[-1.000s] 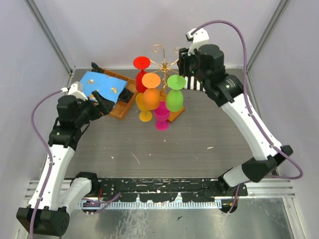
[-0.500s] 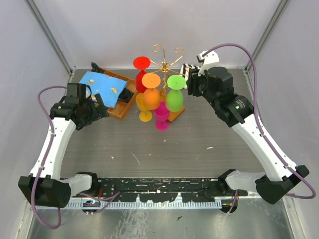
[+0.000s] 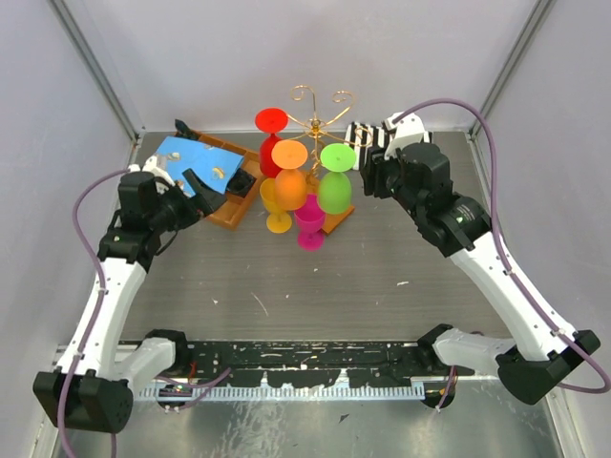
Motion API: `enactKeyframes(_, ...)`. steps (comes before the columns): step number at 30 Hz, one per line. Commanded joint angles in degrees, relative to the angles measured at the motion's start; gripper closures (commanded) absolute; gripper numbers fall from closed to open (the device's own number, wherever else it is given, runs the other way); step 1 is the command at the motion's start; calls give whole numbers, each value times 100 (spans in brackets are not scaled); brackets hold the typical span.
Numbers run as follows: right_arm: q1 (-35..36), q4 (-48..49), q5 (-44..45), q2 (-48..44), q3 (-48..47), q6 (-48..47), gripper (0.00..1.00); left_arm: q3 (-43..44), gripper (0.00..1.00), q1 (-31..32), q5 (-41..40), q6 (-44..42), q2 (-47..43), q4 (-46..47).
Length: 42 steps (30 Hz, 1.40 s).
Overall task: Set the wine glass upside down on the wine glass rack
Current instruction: Pick up the wine glass at the center of the board.
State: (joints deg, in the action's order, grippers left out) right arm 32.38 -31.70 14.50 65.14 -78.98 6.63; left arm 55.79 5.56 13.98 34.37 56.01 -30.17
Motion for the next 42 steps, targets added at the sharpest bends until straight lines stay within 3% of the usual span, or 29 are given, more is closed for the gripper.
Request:
enactKeyframes(1, -8, 206, 26, -191, 102, 75, 50, -40, 2, 87, 431, 487, 390, 1631)
enactKeyframes(10, -11, 217, 41, -124, 212, -44, 50, 64, 2, 35, 89, 595, 794, 1949)
enactKeyframes(17, -10, 267, 181, -117, 357, -121, 49, -14, 2, -22, 339, 730, 1039, 2287)
enactKeyframes(25, -12, 265, 283, -201, 442, -152, 48, 222, 2, 1114, -945, 414, 1561, 1967)
enactKeyframes(30, -8, 243, 308, -238, 453, -163, 48, 464, 0, 1416, -1324, 493, 2063, 1845)
enactKeyframes(42, -12, 186, 385, -270, 489, -193, 48, 1306, 16, 1526, -1466, 514, 3190, 1532)
